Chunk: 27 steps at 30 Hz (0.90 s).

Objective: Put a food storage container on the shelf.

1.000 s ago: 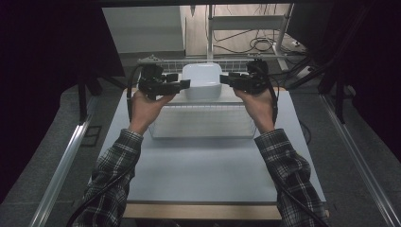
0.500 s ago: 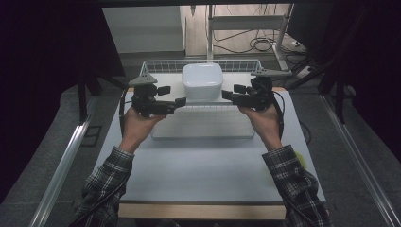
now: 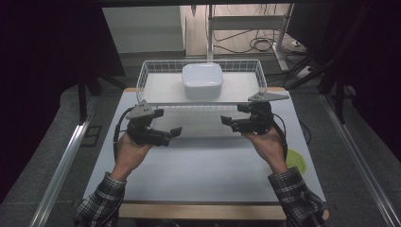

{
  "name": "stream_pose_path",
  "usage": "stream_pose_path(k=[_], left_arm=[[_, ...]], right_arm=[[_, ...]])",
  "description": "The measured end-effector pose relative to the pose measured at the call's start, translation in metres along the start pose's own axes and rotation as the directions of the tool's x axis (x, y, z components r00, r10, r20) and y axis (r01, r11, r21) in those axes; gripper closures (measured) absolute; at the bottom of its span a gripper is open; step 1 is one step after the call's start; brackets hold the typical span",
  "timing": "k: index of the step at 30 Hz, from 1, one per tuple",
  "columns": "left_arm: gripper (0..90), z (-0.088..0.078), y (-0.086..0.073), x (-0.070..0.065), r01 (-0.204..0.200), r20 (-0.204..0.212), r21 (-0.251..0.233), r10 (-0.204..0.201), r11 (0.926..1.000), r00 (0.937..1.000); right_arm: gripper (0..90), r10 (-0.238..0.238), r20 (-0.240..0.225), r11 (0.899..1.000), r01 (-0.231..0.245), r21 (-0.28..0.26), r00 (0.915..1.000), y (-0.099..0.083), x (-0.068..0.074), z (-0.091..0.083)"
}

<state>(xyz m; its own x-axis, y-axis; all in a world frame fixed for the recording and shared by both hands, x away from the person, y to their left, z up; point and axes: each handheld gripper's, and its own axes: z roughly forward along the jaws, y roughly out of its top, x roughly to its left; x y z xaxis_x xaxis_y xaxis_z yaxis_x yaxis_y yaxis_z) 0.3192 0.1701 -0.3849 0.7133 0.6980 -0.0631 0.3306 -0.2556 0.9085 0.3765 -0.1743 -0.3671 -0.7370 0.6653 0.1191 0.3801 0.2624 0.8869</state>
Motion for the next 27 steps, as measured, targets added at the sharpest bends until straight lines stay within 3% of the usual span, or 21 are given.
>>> stream_pose_path(k=[7, 13, 20, 27], left_arm=[[2.3, -0.008, -0.026, -0.008, -0.025, -0.021, 0.006, 0.025, 0.9997, 0.9995], [0.0, -0.011, -0.050, -0.015, -0.038, -0.011, 0.000, 0.038, 0.9993, 0.9992], [0.0, -0.015, -0.074, -0.019, -0.027, 0.000, -0.012, 0.027, 0.9996, 0.9996], [0.0, -0.010, -0.103, -0.019, 0.027, -0.009, 0.021, -0.027, 0.9994, 0.9996]], right_arm=[[13.1, -0.007, -0.002, 1.000, 0.007, 0.018, 1.0000, -0.029, 0.001, -0.007], [8.9, -0.003, -0.011, 0.999, 0.003, 0.044, 0.9999, -0.050, 0.001, -0.010], [7.2, -0.033, -0.040, 0.998, 0.035, 0.044, 0.9987, -0.069, 0.006, -0.013], [7.1, -0.044, -0.027, 0.997, 0.045, 0.066, 0.9987, -0.092, 0.015, -0.014]])
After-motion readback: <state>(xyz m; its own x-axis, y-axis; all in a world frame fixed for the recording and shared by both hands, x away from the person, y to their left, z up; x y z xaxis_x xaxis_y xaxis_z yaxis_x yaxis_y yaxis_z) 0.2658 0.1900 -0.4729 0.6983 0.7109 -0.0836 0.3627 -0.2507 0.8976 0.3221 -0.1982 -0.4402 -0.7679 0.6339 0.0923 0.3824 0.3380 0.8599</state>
